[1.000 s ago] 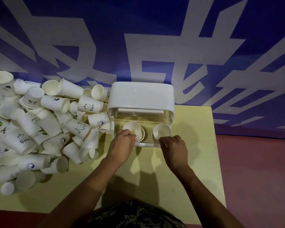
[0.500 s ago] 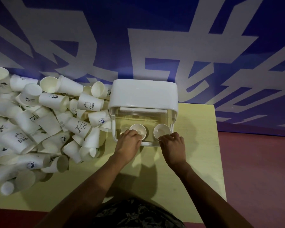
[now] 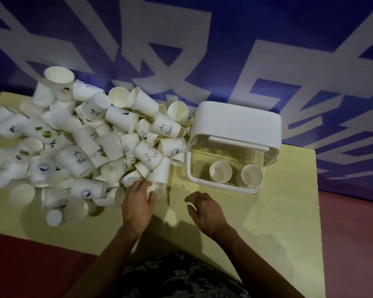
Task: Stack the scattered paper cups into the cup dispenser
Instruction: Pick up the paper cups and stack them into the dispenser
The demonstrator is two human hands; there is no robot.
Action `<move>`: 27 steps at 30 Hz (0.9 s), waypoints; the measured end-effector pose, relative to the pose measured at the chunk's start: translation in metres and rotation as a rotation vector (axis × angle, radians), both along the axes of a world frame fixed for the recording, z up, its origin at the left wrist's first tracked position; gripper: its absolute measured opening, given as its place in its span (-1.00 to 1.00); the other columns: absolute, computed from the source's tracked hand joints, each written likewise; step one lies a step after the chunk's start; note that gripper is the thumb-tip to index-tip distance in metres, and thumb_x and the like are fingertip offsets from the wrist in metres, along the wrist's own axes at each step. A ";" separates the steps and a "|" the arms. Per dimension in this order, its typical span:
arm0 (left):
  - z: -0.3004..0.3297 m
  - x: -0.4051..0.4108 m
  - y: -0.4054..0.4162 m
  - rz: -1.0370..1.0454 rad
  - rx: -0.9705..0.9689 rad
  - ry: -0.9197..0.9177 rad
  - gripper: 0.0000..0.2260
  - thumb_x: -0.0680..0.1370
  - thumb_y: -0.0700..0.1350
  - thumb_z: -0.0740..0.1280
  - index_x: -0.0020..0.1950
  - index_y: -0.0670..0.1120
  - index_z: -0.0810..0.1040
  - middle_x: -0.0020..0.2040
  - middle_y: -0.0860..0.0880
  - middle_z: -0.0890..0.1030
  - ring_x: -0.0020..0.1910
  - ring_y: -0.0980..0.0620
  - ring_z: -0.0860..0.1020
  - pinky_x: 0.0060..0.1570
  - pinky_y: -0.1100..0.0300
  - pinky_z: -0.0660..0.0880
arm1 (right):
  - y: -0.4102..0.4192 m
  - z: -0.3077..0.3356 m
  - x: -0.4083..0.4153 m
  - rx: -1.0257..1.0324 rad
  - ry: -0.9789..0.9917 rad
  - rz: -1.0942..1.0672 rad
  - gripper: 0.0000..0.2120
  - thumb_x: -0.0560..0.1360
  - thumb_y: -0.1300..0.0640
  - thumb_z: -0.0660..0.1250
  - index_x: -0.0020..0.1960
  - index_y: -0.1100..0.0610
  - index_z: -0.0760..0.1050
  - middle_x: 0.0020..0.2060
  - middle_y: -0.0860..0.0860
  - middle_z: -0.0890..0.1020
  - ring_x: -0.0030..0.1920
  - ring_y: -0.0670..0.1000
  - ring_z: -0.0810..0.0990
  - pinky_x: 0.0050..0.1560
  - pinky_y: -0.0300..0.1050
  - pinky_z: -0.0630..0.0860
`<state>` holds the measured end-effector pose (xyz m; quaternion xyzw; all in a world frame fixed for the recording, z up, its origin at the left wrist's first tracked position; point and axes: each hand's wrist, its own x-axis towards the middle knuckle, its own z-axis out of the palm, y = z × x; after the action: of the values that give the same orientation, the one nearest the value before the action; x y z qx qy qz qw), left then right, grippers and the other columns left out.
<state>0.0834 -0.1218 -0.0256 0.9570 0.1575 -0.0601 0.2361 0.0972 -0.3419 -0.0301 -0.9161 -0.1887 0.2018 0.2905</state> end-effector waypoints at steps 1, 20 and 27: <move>0.000 -0.001 0.012 0.018 0.010 0.014 -0.73 0.50 -0.16 0.34 0.21 -0.12 0.54 0.20 -0.10 0.52 0.13 -0.13 0.49 0.07 0.01 0.48 | 0.014 -0.001 -0.001 -0.006 0.017 0.041 -0.71 0.56 0.11 0.22 0.25 0.08 0.53 0.20 -0.01 0.58 0.15 0.10 0.54 0.04 -0.04 0.51; -0.027 0.020 0.094 -0.187 -0.133 0.252 -0.79 0.60 -0.17 0.22 0.16 -0.10 0.60 0.06 -0.17 0.55 0.00 -0.15 0.56 0.02 0.05 0.48 | 0.123 -0.029 -0.021 -0.201 -0.021 -0.097 -0.79 0.47 0.24 0.23 0.00 0.10 0.61 -0.01 0.01 0.59 -0.01 0.12 0.55 -0.24 -0.02 0.50; -0.020 0.028 0.100 -0.320 -0.153 0.295 -0.71 0.53 -0.21 0.23 -0.39 -0.03 0.33 -0.40 -0.09 0.44 -0.42 0.03 0.38 -0.40 0.15 0.33 | 0.123 -0.023 -0.036 -0.204 -0.062 -0.209 -0.83 0.51 0.18 0.25 -0.03 0.06 0.61 -0.04 0.00 0.59 -0.09 0.12 0.56 -0.28 0.02 0.54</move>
<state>0.1117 -0.0221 -0.0454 0.9299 0.0314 -0.2480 0.2697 0.0615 -0.2190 -0.0530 -0.9613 -0.0799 0.1600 0.2094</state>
